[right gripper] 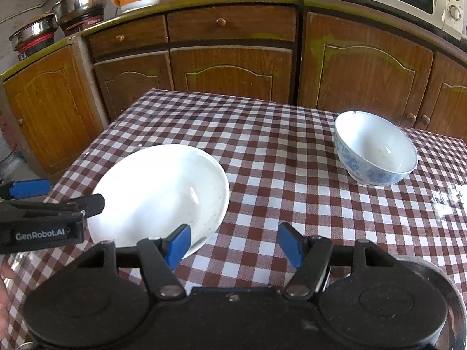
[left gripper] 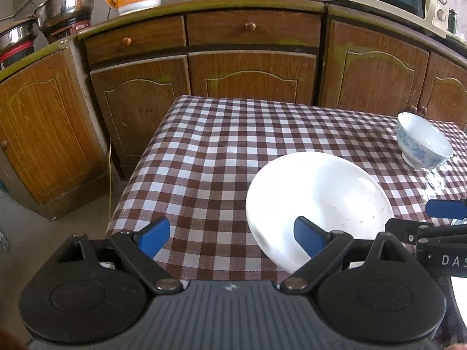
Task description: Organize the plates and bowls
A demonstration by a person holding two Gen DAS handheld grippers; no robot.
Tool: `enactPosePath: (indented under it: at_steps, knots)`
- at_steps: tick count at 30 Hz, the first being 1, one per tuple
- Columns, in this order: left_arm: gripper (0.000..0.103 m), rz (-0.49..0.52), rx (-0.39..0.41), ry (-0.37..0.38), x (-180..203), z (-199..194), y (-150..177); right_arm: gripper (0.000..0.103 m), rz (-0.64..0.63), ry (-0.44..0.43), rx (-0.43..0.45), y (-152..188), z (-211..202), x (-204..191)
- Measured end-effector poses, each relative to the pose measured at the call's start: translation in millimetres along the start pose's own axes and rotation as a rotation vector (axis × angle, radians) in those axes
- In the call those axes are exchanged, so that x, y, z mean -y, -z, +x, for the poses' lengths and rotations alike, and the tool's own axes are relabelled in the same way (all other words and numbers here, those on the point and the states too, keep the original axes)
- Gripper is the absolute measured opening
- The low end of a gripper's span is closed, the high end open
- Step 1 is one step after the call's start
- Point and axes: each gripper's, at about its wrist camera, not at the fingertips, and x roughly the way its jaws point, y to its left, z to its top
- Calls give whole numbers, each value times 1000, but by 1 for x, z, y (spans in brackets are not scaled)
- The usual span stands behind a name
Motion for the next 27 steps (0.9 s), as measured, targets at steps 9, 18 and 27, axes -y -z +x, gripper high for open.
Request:
enactPosePath:
  at_steps: [9, 18, 27]
  knots:
    - [95, -7, -11, 1, -1, 10, 1, 79, 15, 4, -3, -2, 10, 5]
    - [95, -16, -12, 5, -3, 19, -1, 79, 25, 0, 3, -5, 19, 7]
    - [95, -4, -19, 3, 0, 30, -1, 79, 24, -16, 10, -10, 29, 11]
